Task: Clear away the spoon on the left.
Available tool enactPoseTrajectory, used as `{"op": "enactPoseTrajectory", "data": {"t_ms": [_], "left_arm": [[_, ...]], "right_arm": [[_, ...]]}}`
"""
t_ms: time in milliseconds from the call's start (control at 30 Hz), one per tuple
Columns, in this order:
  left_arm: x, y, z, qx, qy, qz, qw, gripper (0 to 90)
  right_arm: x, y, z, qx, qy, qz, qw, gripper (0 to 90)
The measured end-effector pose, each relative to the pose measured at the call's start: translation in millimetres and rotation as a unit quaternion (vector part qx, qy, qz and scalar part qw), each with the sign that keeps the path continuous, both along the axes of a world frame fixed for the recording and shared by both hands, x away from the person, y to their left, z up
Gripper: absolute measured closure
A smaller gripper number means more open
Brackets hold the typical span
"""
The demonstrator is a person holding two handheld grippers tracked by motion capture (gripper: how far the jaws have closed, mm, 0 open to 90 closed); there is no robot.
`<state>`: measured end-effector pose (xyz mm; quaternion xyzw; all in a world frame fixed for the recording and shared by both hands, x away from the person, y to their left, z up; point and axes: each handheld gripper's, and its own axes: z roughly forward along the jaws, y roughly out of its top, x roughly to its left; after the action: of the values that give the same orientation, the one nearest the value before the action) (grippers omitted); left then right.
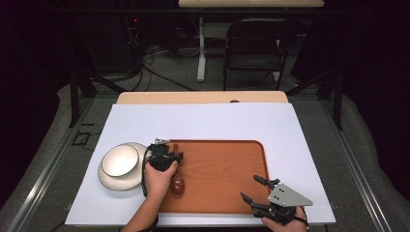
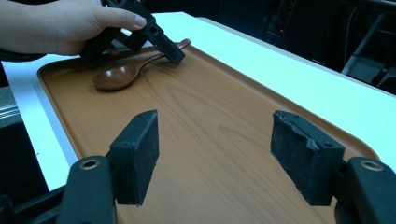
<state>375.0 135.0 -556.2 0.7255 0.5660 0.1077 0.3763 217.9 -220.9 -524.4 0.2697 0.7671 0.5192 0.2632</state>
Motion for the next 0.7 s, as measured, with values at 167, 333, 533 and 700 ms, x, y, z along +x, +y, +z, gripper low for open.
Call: {"op": "enactPoseTrajectory", "data": {"t_ms": [167,333,533,700], "left_arm": [[-1.5,-1.3,0.1,0.014,-0.007,0.001,0.9999,63.5],[-2.7,-2.1,0.2,0.024,-0.011,0.001,0.9997,61.9],[-4.2,-2.1,0.5,0.034,-0.014,0.004,0.9993,58.7],[-5.5,-1.3,1.6,0.040,-0.017,0.004,0.9991,56.2]], "right_arm": [[0.1,0.1,0.0,0.000,0.000,0.000,1.0000,32.3],[0.0,0.3,-0.1,0.000,0.000,0.000,1.0000,32.3],[-0.1,0.3,0.0,0.000,0.000,0.000,1.0000,32.3],[0.0,0.6,-0.1,0.000,0.000,0.000,1.0000,32.3]]}}
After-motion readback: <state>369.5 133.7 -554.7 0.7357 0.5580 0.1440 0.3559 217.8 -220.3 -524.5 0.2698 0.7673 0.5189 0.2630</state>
